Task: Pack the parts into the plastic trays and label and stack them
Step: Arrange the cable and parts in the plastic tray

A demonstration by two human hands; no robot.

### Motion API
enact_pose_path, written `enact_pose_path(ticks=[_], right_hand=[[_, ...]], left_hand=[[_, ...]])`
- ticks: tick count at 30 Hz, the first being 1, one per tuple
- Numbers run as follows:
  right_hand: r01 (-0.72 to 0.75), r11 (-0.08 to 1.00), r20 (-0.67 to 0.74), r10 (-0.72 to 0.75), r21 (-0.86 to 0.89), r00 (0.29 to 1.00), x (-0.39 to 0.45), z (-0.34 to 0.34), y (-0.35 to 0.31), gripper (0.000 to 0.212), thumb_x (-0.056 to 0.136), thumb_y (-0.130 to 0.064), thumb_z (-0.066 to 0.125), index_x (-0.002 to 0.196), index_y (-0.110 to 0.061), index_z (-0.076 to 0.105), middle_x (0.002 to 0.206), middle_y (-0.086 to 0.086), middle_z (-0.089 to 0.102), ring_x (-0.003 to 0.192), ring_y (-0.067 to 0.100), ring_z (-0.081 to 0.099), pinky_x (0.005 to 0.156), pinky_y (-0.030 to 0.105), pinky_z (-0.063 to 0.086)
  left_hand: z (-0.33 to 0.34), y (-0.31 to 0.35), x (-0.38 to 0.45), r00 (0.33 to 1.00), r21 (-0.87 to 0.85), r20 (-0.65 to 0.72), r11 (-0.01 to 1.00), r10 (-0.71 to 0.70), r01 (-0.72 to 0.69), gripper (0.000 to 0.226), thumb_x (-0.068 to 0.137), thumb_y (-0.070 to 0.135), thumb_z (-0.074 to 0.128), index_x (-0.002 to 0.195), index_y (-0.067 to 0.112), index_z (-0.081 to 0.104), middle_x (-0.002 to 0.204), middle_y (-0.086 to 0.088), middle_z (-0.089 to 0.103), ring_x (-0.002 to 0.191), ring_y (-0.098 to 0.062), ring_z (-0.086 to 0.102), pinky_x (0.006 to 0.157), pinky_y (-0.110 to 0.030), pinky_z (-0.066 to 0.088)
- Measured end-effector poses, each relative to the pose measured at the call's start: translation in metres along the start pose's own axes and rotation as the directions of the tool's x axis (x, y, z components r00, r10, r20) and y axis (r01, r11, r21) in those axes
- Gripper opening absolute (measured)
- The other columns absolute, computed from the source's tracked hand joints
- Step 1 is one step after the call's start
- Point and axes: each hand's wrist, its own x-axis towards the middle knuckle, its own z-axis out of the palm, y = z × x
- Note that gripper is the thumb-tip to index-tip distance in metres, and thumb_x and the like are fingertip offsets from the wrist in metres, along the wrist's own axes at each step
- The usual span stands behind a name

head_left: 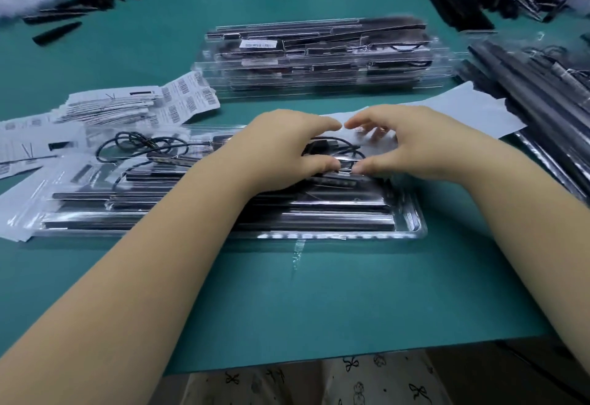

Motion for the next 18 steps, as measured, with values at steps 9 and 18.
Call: enact_pose_path(ticks=[9, 18], right_hand=[[-0.011, 1.0, 0.085, 0.012, -0.006, 0.996, 0.006, 0.002, -0.002, 0.068, 0.078, -0.037, 0.072, 0.139, -0.026, 0.042, 0.116, -0.009, 0.044, 0.11, 0.013, 0.045, 0.098, 0.029, 0.035], [0.122, 0.987, -0.022, -0.12, 0.101, 0.992, -0.005, 0.003, 0.006, 0.067, 0.073, -0.038, 0.074, 0.132, -0.037, 0.044, 0.106, -0.027, 0.045, 0.095, -0.002, 0.044, 0.08, 0.0, 0.031]], left_hand=[[0.0, -0.003, -0.005, 0.996, -0.029, -0.021, 0.996, -0.088, 0.087, 0.059, 0.085, 0.06, 0.047, 0.137, 0.031, 0.045, 0.133, 0.007, 0.055, 0.12, -0.016, 0.049, 0.092, -0.03, 0.036], [-0.034, -0.052, -0.033, 0.923, -0.056, -0.021, 0.922, -0.384, 0.382, 0.038, 0.095, 0.047, 0.045, 0.086, 0.017, 0.067, 0.081, 0.0, 0.065, 0.078, -0.02, 0.058, 0.067, -0.033, 0.043]])
